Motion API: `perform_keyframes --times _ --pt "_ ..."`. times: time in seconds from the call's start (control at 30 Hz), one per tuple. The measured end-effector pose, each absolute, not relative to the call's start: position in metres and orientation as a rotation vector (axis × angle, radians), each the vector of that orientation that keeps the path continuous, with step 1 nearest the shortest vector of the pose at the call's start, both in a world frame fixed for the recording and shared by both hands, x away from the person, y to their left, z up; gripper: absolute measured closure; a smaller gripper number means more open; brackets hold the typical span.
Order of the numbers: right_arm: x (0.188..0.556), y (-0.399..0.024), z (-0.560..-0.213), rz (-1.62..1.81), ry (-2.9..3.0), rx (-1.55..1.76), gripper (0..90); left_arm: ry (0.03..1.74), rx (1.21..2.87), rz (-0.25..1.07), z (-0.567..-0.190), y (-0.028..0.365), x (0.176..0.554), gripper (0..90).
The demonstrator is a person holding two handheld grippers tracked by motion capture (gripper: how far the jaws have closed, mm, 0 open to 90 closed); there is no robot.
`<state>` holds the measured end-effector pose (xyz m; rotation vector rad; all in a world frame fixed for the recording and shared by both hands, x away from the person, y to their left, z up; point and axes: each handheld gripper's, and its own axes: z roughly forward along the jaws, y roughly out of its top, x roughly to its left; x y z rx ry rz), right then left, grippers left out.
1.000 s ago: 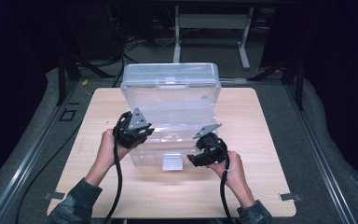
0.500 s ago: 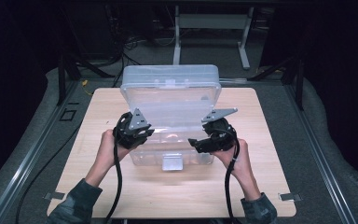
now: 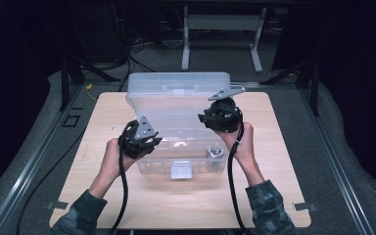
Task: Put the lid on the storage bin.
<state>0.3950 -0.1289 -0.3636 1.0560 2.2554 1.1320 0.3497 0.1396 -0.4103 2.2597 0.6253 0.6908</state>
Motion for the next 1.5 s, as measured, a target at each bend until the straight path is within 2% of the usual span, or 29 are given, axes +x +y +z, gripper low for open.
perform_keyframes --times 0.33,0.47,1.0,1.13,1.5 --pt "0.398 -0.137 -0.368 1.165 2.224 1.112 87.2 0.631 2.281 0.647 -0.418 0.14 0.345 71.2" --pt "0.393 -0.136 -0.374 1.157 2.241 1.1 89.1 0.644 2.274 0.637 -0.421 0.142 0.343 69.8" --pt "0.375 -0.135 -0.389 1.077 2.276 1.054 89.3 0.741 2.283 0.561 -0.424 0.174 0.325 22.6" --pt "0.371 -0.135 -0.394 1.069 2.293 1.055 89.3 0.772 2.281 0.566 -0.422 0.184 0.315 17.1" --pt "0.361 -0.141 -0.407 1.088 2.314 1.074 88.7 0.854 2.259 0.579 -0.427 0.208 0.3 13.9"
